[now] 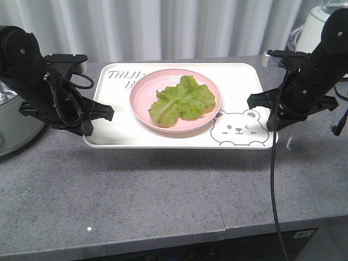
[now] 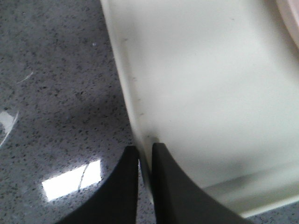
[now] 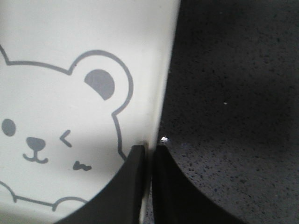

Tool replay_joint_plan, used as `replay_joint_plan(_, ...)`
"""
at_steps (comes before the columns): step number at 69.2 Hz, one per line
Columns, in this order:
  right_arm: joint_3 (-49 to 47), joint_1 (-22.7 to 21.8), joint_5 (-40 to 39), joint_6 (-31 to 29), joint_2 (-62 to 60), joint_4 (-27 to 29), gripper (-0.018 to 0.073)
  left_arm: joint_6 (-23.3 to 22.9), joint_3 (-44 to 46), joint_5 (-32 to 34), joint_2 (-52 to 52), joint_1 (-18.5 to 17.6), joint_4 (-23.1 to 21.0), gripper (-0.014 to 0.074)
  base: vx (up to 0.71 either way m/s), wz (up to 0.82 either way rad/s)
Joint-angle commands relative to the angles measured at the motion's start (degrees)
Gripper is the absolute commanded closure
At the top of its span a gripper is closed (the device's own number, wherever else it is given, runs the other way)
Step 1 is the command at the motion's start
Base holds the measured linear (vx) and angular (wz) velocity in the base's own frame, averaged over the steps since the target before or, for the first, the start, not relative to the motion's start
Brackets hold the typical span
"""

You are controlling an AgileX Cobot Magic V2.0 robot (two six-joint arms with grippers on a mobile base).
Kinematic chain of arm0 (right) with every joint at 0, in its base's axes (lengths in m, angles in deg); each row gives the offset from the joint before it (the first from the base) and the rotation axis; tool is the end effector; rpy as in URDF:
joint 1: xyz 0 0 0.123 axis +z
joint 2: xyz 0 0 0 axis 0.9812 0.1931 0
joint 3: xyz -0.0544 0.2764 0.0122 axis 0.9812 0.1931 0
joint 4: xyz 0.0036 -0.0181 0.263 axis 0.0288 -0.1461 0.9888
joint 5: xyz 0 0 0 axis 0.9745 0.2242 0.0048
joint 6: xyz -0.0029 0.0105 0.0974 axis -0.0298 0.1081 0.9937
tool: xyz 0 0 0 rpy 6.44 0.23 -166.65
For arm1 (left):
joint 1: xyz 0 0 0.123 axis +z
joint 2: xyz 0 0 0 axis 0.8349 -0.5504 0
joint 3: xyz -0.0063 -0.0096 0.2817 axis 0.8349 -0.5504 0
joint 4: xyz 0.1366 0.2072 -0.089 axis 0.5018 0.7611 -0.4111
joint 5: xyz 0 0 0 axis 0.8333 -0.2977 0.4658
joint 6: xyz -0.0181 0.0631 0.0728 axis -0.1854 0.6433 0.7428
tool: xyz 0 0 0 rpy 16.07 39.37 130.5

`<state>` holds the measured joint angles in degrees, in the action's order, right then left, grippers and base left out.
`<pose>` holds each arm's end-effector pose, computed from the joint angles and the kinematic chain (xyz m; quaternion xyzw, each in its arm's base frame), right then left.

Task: Transfer vegetables to tray and serve
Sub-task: 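Hold the raised tray level with both grippers while the base turns away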

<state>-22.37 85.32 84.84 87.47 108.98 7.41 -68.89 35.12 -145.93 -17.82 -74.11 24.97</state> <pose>0.3880 0.0588 0.2890 -0.0563 0.9868 0.0835 0.1269 0.3552 -0.1211 0.2930 0.0815 0.9773 -0.0856 0.1756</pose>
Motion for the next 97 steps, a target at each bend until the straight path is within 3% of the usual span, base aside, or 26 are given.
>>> replay_joint_plan(1, -2.08, 0.97, -2.69, -2.22, -3.49, 6.33, 0.0564, 1.91, 2.41, 3.91, 3.28, -1.66, -6.45, 0.0603, 0.0, -0.2)
replay_joint_plan(97, -2.08, 0.97, -2.69, -2.22, -3.49, 6.33, 0.0564, 1.91, 2.41, 3.91, 3.28, -1.66, -6.45, 0.0603, 0.0, -0.25)
